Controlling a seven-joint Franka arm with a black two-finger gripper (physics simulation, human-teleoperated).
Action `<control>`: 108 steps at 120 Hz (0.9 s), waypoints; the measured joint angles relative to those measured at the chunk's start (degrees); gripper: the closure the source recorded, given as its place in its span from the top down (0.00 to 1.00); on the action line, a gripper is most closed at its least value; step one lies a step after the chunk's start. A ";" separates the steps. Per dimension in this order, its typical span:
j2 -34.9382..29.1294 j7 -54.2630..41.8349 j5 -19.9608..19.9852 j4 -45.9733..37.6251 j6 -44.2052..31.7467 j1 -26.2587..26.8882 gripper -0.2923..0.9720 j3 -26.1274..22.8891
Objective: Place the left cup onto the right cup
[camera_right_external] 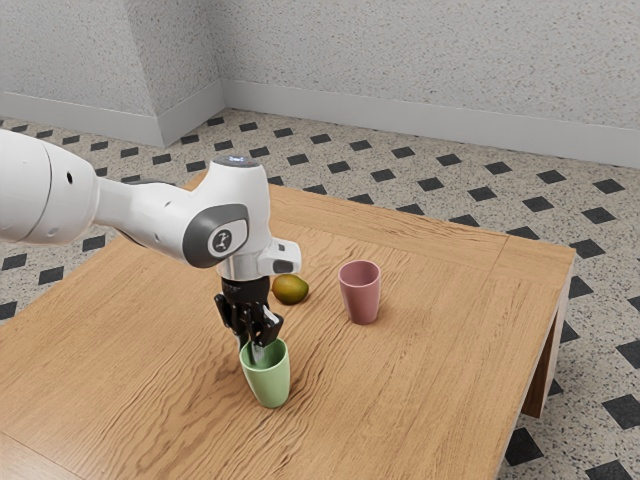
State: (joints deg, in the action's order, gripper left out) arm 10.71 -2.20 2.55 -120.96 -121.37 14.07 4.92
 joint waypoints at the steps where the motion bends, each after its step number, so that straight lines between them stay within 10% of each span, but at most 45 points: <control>1: 0.00 0.00 0.00 0.00 0.00 0.00 0.32 0.00; 108: -3.30 0.34 -0.37 -0.09 0.03 0.50 0.15 0.03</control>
State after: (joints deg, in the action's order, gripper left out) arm 7.41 -1.87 2.18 -121.05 -121.34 14.57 4.95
